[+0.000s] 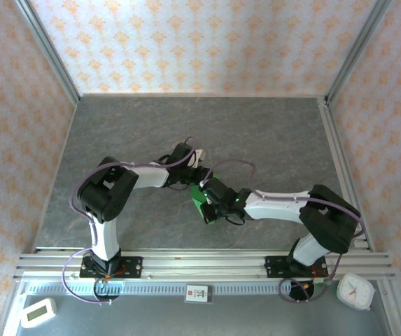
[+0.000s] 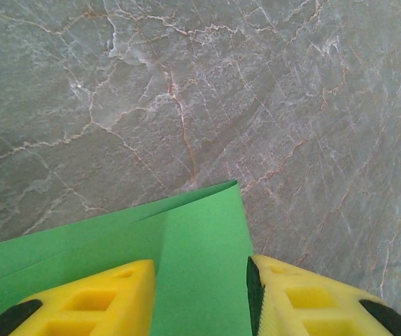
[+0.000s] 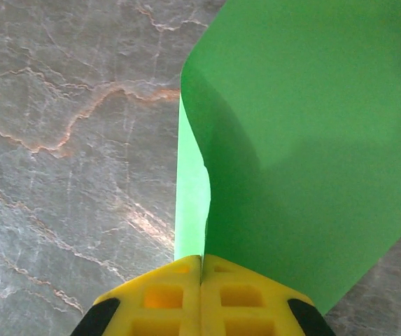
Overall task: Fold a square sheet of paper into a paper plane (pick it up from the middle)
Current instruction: Third fold the triangle at the center of the table.
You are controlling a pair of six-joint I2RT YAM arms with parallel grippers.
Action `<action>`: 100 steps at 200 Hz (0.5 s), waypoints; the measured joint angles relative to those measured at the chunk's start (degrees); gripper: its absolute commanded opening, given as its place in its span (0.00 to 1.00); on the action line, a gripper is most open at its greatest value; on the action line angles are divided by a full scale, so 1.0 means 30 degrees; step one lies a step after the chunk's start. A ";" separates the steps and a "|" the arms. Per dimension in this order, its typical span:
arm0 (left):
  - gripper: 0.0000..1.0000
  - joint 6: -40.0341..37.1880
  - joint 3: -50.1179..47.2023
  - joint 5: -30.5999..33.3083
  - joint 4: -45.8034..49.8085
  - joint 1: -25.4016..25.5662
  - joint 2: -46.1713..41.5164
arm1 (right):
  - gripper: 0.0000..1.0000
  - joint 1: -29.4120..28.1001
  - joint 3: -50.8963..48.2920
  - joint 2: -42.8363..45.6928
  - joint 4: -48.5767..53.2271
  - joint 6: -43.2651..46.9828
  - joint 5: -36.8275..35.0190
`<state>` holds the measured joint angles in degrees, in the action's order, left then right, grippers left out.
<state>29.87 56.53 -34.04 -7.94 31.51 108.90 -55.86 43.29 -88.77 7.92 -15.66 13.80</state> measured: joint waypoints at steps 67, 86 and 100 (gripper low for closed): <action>0.40 0.0000 -0.0255 0.0051 -0.0510 0.0000 0.0000 | 0.00 0.0699 0.1071 0.0000 0.1107 0.0750 -0.0823; 0.40 0.0000 -0.0277 0.0058 -0.0583 0.0000 0.0000 | 0.00 0.0845 0.1370 0.0000 0.1246 0.0903 -0.0969; 0.40 0.0000 -0.0284 0.0058 -0.0597 0.0000 0.0000 | 0.00 0.0852 0.1545 -0.0029 0.1319 0.0998 -0.1049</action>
<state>29.87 55.68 -33.87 -9.74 31.51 108.90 -53.30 47.92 -88.86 11.88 -12.67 10.66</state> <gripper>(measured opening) 0.402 0.045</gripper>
